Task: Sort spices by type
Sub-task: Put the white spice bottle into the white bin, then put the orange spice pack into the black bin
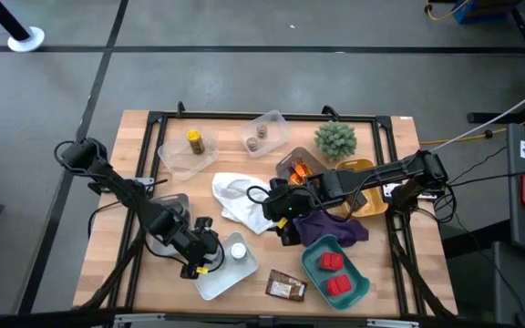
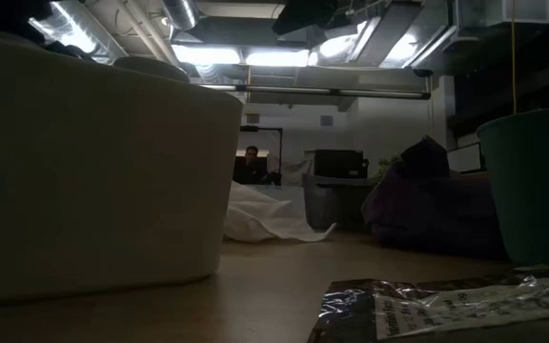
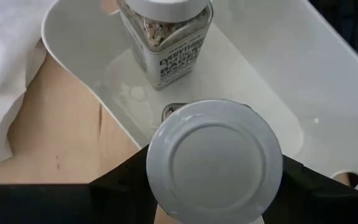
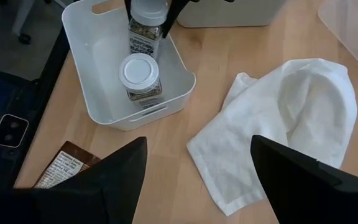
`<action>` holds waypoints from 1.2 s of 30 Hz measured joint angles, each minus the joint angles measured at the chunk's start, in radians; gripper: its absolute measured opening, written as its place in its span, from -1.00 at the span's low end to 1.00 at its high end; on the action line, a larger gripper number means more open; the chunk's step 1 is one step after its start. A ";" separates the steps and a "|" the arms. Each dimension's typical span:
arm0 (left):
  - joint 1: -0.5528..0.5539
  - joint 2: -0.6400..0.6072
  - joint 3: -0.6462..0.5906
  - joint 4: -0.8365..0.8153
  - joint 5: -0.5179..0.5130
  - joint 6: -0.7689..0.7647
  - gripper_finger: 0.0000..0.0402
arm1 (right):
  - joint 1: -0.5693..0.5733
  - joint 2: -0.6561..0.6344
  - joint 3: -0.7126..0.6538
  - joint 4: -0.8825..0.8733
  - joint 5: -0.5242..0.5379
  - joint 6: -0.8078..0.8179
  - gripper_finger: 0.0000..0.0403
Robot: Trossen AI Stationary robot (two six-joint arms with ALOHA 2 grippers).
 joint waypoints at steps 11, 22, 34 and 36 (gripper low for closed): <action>0.002 -0.002 0.001 0.031 -0.012 -0.074 0.12 | 0.000 0.000 0.000 0.000 0.000 0.000 0.41; 0.011 -0.029 0.001 0.033 -0.013 -0.056 0.32 | 0.000 0.000 0.000 -0.035 -0.062 0.036 0.41; 0.012 -0.111 0.065 0.027 -0.001 -0.009 0.32 | 0.056 0.000 -0.001 -0.046 -0.209 0.213 0.41; 0.012 -0.111 0.072 0.029 -0.002 0.004 0.32 | 0.083 0.000 -0.001 -0.045 -0.209 0.223 0.41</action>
